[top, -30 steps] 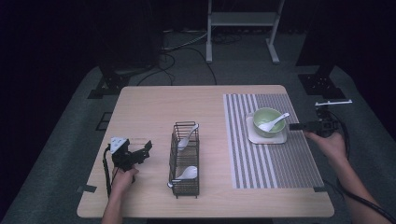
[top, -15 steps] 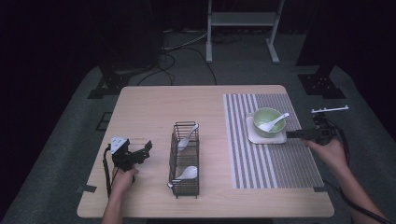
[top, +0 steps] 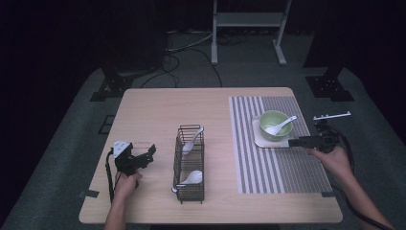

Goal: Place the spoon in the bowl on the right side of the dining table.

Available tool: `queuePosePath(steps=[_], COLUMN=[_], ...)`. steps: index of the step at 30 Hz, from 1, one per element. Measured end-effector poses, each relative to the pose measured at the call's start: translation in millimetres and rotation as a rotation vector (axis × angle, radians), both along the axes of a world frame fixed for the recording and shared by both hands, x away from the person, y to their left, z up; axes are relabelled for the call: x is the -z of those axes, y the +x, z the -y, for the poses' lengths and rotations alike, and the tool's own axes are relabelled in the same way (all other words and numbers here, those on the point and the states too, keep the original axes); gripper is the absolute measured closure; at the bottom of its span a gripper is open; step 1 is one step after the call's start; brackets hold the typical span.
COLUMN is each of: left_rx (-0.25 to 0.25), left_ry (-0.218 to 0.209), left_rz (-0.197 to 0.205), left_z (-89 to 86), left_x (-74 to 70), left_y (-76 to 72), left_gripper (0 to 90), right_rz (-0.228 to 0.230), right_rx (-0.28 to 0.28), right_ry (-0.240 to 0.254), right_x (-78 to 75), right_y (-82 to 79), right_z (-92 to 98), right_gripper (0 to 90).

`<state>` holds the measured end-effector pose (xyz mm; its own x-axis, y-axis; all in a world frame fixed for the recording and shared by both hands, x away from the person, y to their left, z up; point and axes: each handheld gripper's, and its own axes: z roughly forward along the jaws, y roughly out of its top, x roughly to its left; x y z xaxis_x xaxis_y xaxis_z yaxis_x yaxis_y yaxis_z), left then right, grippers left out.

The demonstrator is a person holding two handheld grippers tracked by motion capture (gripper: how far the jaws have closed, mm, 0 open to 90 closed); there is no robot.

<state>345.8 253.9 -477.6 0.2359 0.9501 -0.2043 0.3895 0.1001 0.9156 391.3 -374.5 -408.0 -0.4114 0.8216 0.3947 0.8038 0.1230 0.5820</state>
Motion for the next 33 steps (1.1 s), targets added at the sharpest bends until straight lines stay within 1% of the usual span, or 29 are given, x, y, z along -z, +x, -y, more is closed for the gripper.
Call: queuePosePath(steps=[17, 27, 30, 33], left_rx=[0.000, 0.000, 0.000, 0.000], left_ry=[0.000, -0.001, 0.000, 0.000], left_rz=[0.000, -0.001, 0.000, 0.000], left_z=[0.0, -0.1, 0.1, 0.1], left_x=[0.0, 0.0, 0.0, 0.1], left_y=[-0.1, -0.1, -0.2, -0.2], left_gripper=[0.0, 0.0, 0.0, 0.0], right_rz=[0.006, 0.016, 0.020, 0.019], right_rx=[-0.077, -0.111, -0.118, -0.130], right_ry=[0.021, 0.039, 0.023, 0.020], right_x=[4.3, 4.7, 5.6, 7.5], right_y=[-11.0, -18.8, -21.1, -23.0], right_z=[-22.8, -31.6, -35.4, -39.8], right_gripper=[26.0, 26.0, 26.0, 26.0])
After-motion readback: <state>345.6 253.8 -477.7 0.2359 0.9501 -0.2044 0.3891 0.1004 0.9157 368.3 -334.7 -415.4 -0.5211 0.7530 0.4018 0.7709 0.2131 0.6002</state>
